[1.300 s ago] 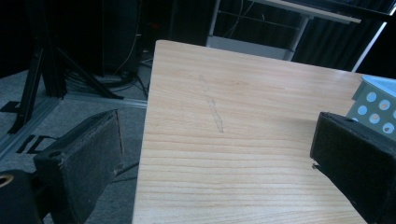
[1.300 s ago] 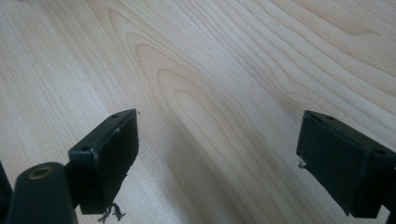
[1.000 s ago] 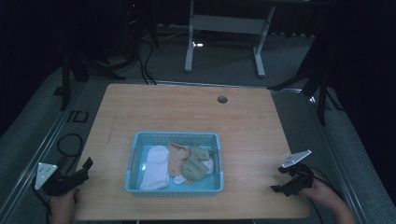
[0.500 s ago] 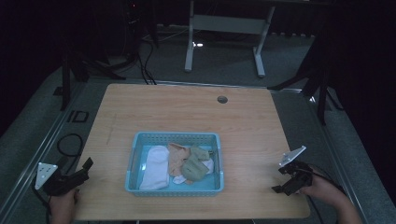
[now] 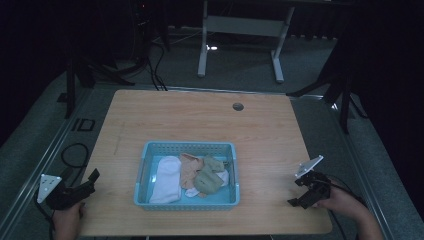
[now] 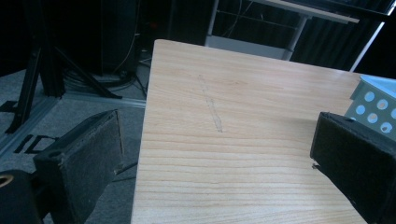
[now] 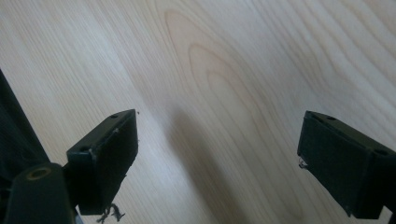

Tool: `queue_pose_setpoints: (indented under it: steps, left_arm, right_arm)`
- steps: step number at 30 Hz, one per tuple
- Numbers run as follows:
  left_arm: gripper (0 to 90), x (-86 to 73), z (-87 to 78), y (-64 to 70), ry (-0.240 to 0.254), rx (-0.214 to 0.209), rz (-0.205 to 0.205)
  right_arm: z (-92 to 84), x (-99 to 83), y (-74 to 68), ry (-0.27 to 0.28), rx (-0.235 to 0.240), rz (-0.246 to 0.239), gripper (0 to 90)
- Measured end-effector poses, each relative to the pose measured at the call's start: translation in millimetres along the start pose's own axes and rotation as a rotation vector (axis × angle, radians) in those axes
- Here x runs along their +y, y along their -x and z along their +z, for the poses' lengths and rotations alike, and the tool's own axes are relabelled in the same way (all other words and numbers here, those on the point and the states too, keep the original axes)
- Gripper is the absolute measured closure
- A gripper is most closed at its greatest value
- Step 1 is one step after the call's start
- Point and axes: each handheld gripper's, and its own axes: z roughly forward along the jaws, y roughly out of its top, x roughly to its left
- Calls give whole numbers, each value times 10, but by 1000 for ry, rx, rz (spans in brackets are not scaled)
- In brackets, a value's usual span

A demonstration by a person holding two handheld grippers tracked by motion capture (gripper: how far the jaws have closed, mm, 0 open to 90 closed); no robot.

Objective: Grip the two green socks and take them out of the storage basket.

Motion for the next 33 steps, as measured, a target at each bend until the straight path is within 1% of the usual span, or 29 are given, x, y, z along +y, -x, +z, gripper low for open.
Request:
queue_pose_setpoints:
  steps: [1,2,7,10,11,15,17,19,21,22,30,33]
  left_arm:
    - [24,0,0,0,0,0,0]
    - [24,0,0,0,0,-1,1]
    - [24,0,0,-2,0,-1,-1]
    - [24,0,-1,-1,1,-1,-1]
    - [24,0,-1,-1,1,-1,-1]
    - [24,0,-1,-1,1,-1,-1]
    - [24,0,0,0,0,-1,2]
    - [24,0,0,1,0,-1,2]
    - [24,0,0,0,0,-1,0]
    - [24,0,0,-1,0,-1,0]
    - [24,0,-2,-3,1,-2,-2]
    - [24,0,-2,-5,1,-3,-3]
  right_arm:
    - [0,0,0,0,0,0,120]
    - [-9,26,-15,4,-10,-12,129]
    - [-20,84,-33,-7,-1,-20,131]
    - [-43,144,-49,-1,-11,-34,136]
    - [-50,161,-51,0,-8,-31,139]
    - [-65,226,-77,-4,5,-45,139]
    - [-75,259,-96,4,18,-59,140]
    - [-82,277,-105,9,22,-65,140]
    - [-107,343,-135,15,24,-80,140]
    - [-107,343,-135,15,24,-80,140]
    - [-177,575,-186,3,20,-125,140]
    - [-186,626,-197,3,20,-135,140]
